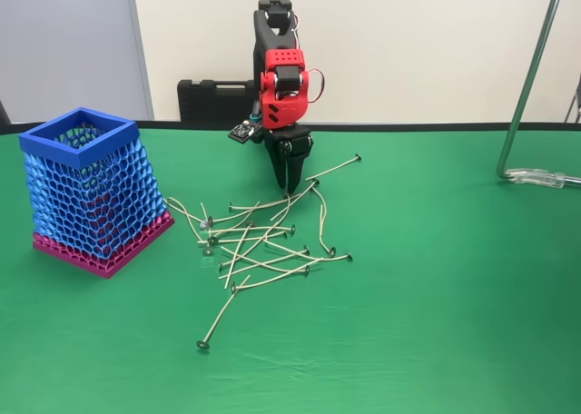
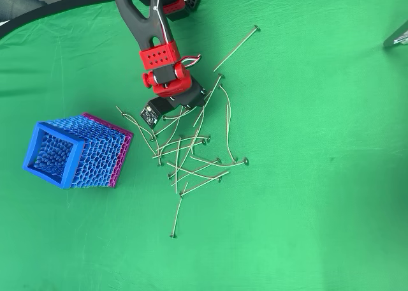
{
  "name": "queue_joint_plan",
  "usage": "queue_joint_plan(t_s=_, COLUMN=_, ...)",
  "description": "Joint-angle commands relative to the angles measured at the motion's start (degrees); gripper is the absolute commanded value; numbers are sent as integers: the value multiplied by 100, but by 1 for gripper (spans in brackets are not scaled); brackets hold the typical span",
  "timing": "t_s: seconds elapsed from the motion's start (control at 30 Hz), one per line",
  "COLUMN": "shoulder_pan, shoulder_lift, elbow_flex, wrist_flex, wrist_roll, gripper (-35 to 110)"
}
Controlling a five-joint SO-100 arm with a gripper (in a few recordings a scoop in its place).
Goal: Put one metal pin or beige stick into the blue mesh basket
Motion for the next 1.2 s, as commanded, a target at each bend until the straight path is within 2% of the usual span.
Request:
queue_joint_plan(t_s=0.0, shoulder_pan=53, shoulder_lift=-18, elbow_flex=-9, wrist_flex=-44, wrist_roll=-70, gripper=15)
queue_joint_plan(t_s=0.4, shoulder_pan=105, shoulder_lift=-264, elbow_flex=-53, wrist_flex=-53, wrist_roll=-132, gripper=14)
queue_joint_plan(t_s=0.6, shoulder_pan=114, shoulder_lift=-281, elbow_flex=-44, wrist_flex=-70, wrist_roll=-229, gripper=1)
queue_joint_plan(t_s=0.8, shoulder_pan=123, shoulder_lift=-202, elbow_flex=-9, wrist_flex=-70, wrist_roll=-255, gripper=1)
queue_joint_plan(t_s=0.97, shoulder_pan=132, shoulder_lift=325, elbow_flex=62, wrist_flex=53, wrist_roll=-176, gripper=1)
queue_joint_plan(t_s=1.17, shoulder_pan=211, shoulder_lift=1230, elbow_flex=-70, wrist_flex=659, wrist_roll=18, gripper=1)
